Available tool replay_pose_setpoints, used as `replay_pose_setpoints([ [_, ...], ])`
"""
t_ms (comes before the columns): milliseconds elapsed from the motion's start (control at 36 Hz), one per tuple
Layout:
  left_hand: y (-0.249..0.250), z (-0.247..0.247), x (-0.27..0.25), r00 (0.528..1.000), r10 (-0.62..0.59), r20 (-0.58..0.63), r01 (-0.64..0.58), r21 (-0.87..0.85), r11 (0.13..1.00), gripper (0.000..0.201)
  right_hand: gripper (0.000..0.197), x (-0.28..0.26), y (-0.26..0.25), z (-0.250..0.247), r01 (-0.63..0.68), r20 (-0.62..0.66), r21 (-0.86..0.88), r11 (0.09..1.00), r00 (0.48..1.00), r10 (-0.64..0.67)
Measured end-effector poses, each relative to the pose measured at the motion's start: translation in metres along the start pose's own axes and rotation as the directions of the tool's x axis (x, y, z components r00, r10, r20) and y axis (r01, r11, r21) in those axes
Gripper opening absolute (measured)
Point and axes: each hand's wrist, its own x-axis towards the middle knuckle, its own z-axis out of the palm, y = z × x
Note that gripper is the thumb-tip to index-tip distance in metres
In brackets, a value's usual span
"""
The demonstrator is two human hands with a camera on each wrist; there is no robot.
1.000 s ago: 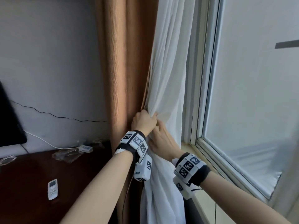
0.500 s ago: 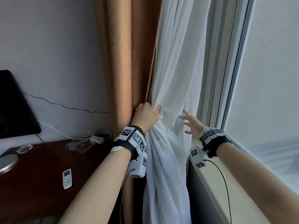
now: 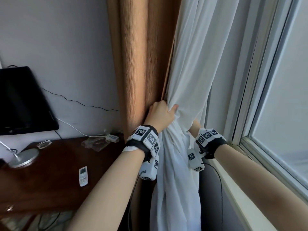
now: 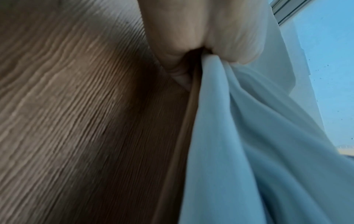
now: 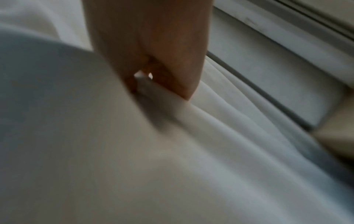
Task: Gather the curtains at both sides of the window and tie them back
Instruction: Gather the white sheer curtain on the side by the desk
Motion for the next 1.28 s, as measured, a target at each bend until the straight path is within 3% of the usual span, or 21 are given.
replay_pose_setpoints([
  [56, -0.002, 0.001, 0.002, 1.0, 0.002, -0.004, -0.001, 0.033, 0.999, 0.049, 0.014, 0.015, 0.009, 0.0, 0.04, 0.002, -0.038, 0.998, 0.999, -0.04],
  [111, -0.004, 0.003, 0.004, 1.0, 0.011, -0.015, -0.01, 0.074, 0.997, 0.05, 0.015, 0.021, 0.017, -0.004, 0.0, -0.012, -0.14, 0.99, 1.0, -0.001],
  [167, -0.005, 0.005, 0.005, 0.999, 0.024, -0.037, -0.019, 0.119, 0.993, 0.048, 0.027, 0.013, 0.017, -0.015, 0.026, -0.1, -0.289, 0.957, 0.993, -0.058],
  [250, -0.006, 0.008, 0.007, 0.995, 0.045, -0.084, -0.026, 0.219, 0.975, 0.043, 0.048, -0.002, 0.02, -0.033, 0.06, -0.178, -0.492, 0.868, 0.969, -0.169],
  [472, 0.004, 0.021, 0.005, 0.99, 0.056, -0.129, -0.001, 0.391, 0.92, 0.025, 0.054, -0.054, 0.027, -0.081, 0.11, -0.199, -0.802, 0.587, 0.878, -0.436],
  [667, 0.023, 0.034, -0.002, 0.998, 0.034, -0.05, -0.011, 0.399, 0.917, 0.023, 0.051, -0.104, -0.004, -0.072, 0.367, -0.044, -0.797, 0.48, 0.758, -0.651],
  [750, 0.032, 0.036, -0.004, 1.0, -0.005, 0.015, 0.0, 0.314, 0.949, 0.026, 0.034, -0.115, -0.021, -0.057, 0.482, 0.037, -0.754, 0.446, 0.709, -0.704],
  [917, 0.036, 0.033, -0.006, 0.969, -0.106, 0.224, 0.126, -0.073, 0.989, 0.041, 0.024, -0.104, -0.017, -0.045, 0.479, 0.157, -0.78, 0.402, 0.772, -0.616],
  [1000, 0.044, 0.03, -0.009, 0.936, -0.161, 0.314, 0.242, -0.24, 0.94, 0.073, 0.024, -0.104, -0.02, -0.044, 0.451, 0.177, -0.816, 0.361, 0.79, -0.587],
  [1056, 0.048, 0.031, -0.013, 0.956, -0.157, 0.247, 0.197, -0.144, 0.97, 0.082, 0.024, -0.106, -0.023, -0.042, 0.454, 0.196, -0.827, 0.33, 0.784, -0.589],
  [1111, 0.047, 0.038, -0.017, 0.989, -0.127, 0.075, 0.126, 0.02, 0.992, 0.07, 0.022, -0.111, -0.024, -0.042, 0.506, 0.246, -0.814, 0.285, 0.744, -0.621],
  [1194, 0.044, 0.042, -0.019, 0.996, -0.078, -0.041, 0.083, 0.12, 0.989, 0.047, 0.025, -0.121, -0.022, -0.047, 0.593, 0.306, -0.723, 0.354, 0.735, -0.606],
  [1278, 0.04, 0.039, -0.013, 0.999, -0.019, -0.026, 0.023, 0.167, 0.986, 0.044, 0.035, -0.12, -0.011, -0.066, 0.593, 0.38, -0.54, 0.597, 0.805, -0.456],
])
